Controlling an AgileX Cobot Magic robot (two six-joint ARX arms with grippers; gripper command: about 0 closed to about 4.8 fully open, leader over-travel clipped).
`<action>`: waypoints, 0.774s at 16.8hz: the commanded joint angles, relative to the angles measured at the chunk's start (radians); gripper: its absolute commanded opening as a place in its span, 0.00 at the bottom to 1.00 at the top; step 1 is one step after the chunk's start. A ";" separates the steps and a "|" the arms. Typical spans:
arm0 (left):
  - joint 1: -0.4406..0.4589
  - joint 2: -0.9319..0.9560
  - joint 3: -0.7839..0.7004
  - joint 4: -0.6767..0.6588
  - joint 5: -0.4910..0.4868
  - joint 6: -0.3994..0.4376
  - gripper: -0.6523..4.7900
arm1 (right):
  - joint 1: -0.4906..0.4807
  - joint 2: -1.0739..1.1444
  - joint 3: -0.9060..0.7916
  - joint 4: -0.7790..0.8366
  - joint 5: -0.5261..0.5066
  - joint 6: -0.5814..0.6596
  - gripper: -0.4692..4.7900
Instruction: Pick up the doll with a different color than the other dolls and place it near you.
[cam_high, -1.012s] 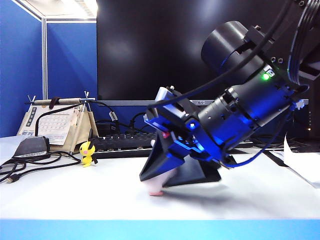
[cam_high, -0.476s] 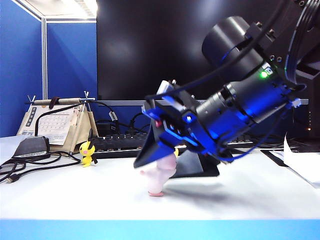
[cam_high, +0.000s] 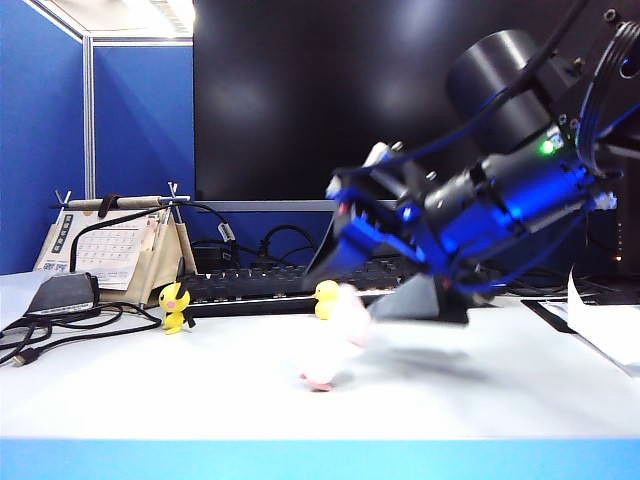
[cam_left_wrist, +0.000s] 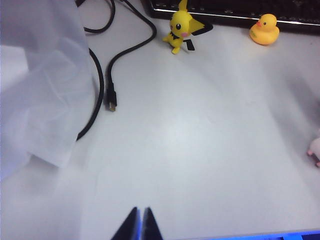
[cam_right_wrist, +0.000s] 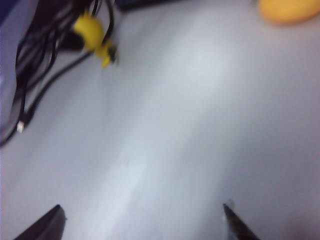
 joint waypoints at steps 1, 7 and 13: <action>-0.001 0.001 0.002 0.002 0.001 0.000 0.16 | -0.021 -0.019 0.059 0.032 -0.051 0.006 0.84; -0.001 0.001 0.002 0.002 0.001 0.000 0.16 | -0.042 -0.040 0.101 -0.009 -0.068 -0.042 0.38; -0.001 0.001 0.002 0.002 0.001 0.000 0.16 | -0.200 -0.199 0.020 -0.172 -0.069 -0.113 0.25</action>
